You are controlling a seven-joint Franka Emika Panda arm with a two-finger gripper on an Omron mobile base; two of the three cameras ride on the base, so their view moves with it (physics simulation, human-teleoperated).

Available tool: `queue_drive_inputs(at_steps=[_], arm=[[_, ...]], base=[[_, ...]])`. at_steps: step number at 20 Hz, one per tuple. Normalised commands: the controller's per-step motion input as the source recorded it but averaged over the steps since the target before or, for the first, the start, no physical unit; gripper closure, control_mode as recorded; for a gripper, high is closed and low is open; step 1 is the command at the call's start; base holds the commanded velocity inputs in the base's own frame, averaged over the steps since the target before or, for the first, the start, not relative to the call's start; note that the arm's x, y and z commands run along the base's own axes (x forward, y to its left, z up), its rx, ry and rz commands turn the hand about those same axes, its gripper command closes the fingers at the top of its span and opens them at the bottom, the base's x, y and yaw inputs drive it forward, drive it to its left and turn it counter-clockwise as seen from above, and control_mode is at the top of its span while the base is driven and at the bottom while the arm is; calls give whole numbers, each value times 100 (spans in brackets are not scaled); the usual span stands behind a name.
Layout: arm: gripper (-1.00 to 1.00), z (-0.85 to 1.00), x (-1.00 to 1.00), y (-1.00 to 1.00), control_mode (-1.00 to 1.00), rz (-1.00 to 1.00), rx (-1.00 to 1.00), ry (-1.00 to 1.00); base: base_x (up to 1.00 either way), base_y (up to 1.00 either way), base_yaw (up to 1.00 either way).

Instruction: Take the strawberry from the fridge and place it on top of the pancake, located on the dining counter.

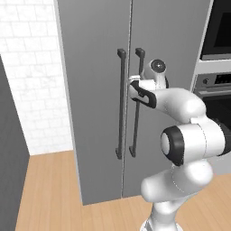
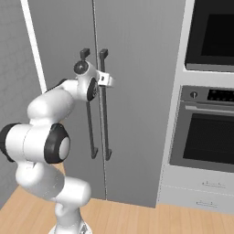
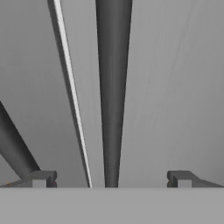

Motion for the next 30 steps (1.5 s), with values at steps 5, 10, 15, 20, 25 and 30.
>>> queue_drive_inputs(at_steps=[5,10,15,20,25,30], arm=[[-100,0,47,-30,-100,9,3,0],[-100,0,50,-4,-100,2,1,0],[-100,0,42,6,-100,0,0,-1],[100,-5,18,23,-100,-4,0,-13],[100,-1,8,2,-100,-3,0,-7],[100,-7,-33,-32,-100,0,0,4]], base=[[0,0,0],[0,0,0],[0,0,0],[0,0,0],[0,0,0],[0,0,0]])
